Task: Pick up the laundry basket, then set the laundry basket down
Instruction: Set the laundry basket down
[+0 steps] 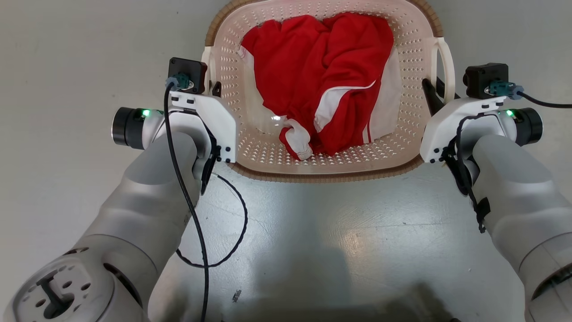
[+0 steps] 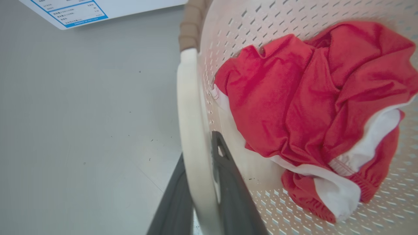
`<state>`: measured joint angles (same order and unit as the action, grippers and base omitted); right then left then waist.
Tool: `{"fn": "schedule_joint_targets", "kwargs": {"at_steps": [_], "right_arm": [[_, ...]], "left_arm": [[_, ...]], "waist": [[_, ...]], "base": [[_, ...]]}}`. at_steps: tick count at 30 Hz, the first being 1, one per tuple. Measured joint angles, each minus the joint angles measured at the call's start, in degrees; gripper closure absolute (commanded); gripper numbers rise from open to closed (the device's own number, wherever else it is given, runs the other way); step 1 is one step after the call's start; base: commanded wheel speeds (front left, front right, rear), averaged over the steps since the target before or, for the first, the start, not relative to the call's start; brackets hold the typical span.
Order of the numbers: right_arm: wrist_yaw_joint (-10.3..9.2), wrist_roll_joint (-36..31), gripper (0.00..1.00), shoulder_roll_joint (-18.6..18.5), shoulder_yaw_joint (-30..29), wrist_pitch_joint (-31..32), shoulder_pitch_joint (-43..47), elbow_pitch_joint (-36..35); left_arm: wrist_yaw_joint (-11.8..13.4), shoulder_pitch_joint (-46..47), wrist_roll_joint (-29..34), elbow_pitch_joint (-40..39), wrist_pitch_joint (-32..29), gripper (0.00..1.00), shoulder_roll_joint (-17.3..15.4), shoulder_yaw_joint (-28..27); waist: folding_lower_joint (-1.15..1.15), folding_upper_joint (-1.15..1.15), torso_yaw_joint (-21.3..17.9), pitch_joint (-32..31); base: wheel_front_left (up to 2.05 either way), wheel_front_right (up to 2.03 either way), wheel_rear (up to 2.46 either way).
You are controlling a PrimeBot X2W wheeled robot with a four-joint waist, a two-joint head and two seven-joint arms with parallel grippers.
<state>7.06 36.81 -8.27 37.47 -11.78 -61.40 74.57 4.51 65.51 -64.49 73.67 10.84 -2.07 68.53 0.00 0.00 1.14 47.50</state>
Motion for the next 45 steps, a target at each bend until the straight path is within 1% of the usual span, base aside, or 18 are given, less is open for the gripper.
{"fn": "schedule_joint_targets", "kwargs": {"at_steps": [18, 45], "right_arm": [[0.01, -2.1, 1.0, -0.1, -2.4, -0.1, -0.9, -0.1], [0.01, -4.6, 1.0, 0.3, -5.9, -0.1, -1.0, -0.1]], "left_arm": [[0.0, 2.0, 0.1, 0.1, -0.1, 1.0, 0.0, 0.1], [0.0, 3.0, 0.0, 0.2, -0.3, 1.0, 0.0, 0.3]], "waist": [[0.0, 0.0, 0.4, 2.7], [0.0, 0.0, -0.1, 3.6]], "base": [[0.0, 0.0, 0.0], [0.0, 0.0, 0.0]]}}
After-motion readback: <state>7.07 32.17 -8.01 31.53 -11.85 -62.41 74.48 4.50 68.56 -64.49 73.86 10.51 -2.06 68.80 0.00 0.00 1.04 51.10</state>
